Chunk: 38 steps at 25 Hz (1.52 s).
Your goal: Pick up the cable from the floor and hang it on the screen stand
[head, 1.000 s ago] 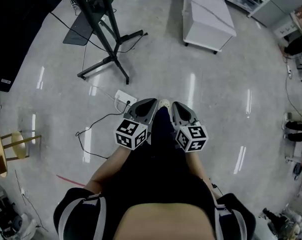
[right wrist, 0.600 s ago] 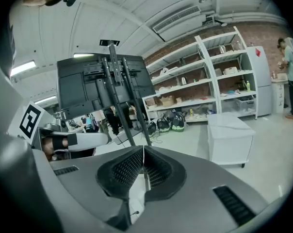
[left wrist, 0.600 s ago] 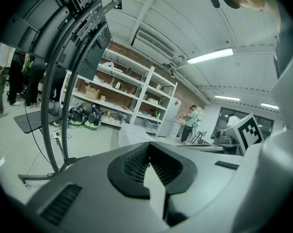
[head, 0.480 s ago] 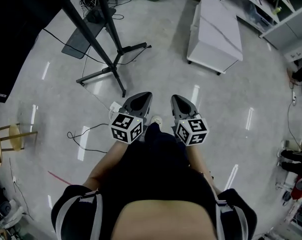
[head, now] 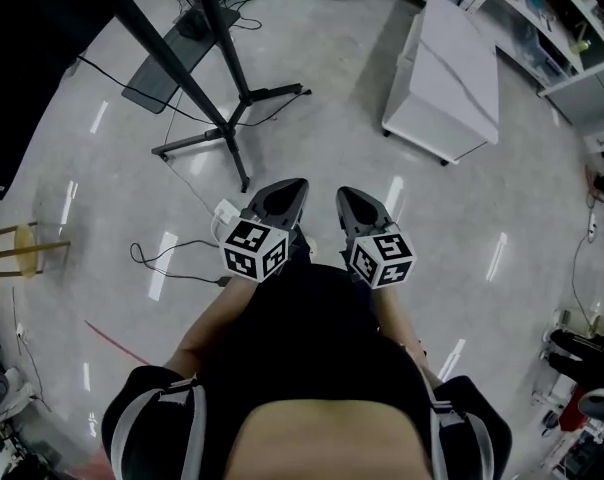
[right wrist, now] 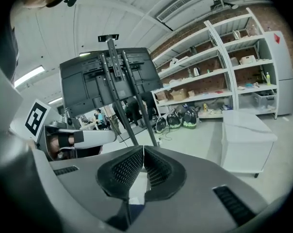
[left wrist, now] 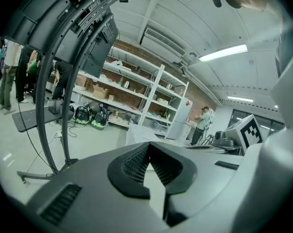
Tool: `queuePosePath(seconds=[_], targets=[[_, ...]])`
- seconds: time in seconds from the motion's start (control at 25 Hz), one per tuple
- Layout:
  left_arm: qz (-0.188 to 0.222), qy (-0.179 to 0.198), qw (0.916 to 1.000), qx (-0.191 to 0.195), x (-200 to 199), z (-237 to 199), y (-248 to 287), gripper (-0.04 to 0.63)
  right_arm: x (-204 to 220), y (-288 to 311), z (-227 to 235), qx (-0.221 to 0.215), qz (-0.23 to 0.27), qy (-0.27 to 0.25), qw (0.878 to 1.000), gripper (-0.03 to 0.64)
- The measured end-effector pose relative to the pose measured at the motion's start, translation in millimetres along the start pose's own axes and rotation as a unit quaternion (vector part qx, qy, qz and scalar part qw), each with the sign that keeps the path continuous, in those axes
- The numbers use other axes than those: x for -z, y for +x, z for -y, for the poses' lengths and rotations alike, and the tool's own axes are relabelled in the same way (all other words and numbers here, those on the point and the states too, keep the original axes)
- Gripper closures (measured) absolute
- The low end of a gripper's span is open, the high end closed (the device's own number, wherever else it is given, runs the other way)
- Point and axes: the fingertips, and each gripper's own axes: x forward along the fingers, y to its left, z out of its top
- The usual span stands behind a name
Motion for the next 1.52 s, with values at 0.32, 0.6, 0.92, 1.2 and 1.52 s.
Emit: queuePosePath(seconds=[0.32,0.6,0.92,1.2,1.52], targets=[[-0.008,-0.004,0.9999,-0.007,-7,-19,26,0.589,0,16,18,-0.007,-0.012,0.020,1.000,0.594],[-0.013,-0.015,0.9996,-0.020,-12,-38,53,0.589,-11,37,45,-0.008,-0.015,0.020,1.000,0.594],[-0.017,-0.018,0.9996,-0.015,-47,-81,109,0.589,-45,93,81,-0.002,-0.015,0.026,1.000,0.594],[-0.024,-0.016,0.9996,0.003,-89,-118,170,0.589,-90,144,118,0.007,-0.023,0.026,0.999,0.594],[-0.029,-0.026,0.9992,0.009,-120,-173,224,0.589,-135,221,141,-0.029,-0.068,-0.012,0.997,0.594]])
